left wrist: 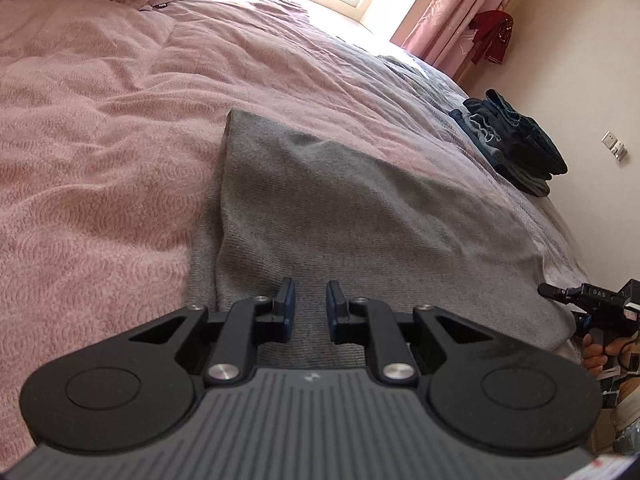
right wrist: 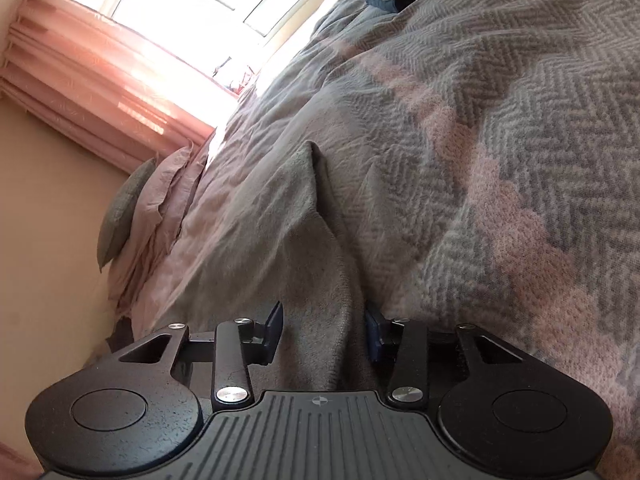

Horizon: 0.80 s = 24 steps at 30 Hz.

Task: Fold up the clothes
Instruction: 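Grasp the skirt edge with the right gripper while the left gripper holds it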

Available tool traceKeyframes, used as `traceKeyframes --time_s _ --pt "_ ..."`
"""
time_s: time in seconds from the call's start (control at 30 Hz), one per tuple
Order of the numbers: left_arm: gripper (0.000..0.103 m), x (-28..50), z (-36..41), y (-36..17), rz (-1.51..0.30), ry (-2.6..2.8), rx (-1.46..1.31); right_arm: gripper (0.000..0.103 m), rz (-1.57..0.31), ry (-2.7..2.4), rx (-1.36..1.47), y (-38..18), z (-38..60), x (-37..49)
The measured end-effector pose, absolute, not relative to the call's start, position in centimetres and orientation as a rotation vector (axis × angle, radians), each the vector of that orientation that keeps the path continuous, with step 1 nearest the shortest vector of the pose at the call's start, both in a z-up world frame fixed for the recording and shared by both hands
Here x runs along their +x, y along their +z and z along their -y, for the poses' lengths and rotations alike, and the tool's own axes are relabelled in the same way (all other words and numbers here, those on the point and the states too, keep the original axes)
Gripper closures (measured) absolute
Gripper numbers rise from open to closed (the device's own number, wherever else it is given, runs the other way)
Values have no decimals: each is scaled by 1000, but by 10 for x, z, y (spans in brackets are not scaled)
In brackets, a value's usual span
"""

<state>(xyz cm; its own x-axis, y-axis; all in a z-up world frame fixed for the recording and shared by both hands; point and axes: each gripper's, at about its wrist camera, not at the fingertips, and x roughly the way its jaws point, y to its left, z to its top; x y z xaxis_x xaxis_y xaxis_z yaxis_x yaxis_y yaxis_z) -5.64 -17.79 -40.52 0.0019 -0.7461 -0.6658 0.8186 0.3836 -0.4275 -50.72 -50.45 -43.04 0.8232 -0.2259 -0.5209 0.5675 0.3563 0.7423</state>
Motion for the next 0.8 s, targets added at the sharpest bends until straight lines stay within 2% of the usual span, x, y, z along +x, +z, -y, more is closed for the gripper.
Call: traceKeyframes --time_s 0.23,0.33,0.53,0.63,0.7,0.8 --pt "90 -52 180 -411 -984 -1255 89 69 -375 -501 1107 -433 510 -509" --pt "90 -49 179 -412 -996 -1257 69 71 -323 -469 1138 -439 514 -502" --pt "90 -47 179 -415 -1000 -1271 65 88 -270 -448 1179 -444 508 -518" --pt "90 -47 184 -414 -999 -1261 87 92 -320 -516 1156 -433 505 -508" --pt "94 -45 187 -411 -1007 -1246 101 93 -393 -592 1130 -419 502 -497" --pt "94 -39 181 -403 -970 -1203 110 94 -524 -754 1048 -383 489 -471"
